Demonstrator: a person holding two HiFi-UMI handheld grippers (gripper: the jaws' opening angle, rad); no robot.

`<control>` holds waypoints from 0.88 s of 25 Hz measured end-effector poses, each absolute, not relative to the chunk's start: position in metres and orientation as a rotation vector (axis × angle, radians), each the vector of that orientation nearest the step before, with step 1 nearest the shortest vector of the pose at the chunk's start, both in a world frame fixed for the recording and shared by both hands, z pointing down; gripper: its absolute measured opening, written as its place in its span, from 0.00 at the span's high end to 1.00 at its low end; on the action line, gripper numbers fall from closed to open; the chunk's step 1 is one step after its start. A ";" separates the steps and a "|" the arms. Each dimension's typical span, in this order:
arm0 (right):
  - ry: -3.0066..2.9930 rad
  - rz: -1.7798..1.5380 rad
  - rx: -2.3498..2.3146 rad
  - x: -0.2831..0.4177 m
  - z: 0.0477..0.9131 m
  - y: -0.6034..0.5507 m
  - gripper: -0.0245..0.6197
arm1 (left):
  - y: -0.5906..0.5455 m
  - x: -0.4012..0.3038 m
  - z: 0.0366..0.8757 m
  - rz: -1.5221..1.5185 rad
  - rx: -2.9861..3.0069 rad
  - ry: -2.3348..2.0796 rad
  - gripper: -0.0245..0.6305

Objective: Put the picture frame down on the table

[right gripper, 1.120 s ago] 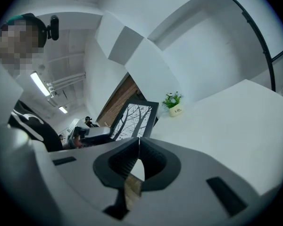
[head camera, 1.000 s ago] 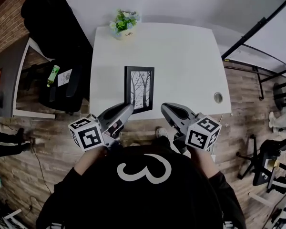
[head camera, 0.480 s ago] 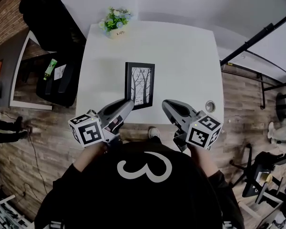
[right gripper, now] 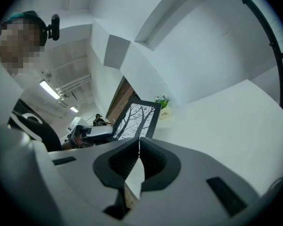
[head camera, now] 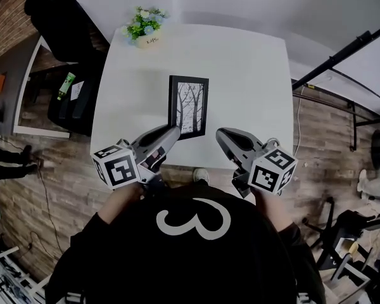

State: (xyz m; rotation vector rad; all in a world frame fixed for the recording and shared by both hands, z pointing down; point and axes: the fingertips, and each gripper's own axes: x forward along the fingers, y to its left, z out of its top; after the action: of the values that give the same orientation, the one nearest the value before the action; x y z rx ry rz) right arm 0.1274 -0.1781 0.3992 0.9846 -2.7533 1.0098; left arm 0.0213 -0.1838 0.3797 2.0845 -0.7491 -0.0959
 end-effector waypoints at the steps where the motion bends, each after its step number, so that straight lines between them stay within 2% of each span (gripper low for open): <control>1: -2.750 1.010 0.983 0.131 0.400 -0.180 0.92 | -0.185 0.025 0.381 -0.095 2.084 -0.752 0.84; 22: -2.709 1.077 0.969 0.159 0.431 -0.184 0.92 | -0.197 0.044 0.434 -0.028 2.011 -0.774 0.84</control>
State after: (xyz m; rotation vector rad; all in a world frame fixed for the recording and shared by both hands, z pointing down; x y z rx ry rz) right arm 0.1589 -0.1844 0.4313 0.9686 -2.7091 1.0769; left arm 0.0439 -0.1974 0.4340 2.0111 -0.7738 -0.0280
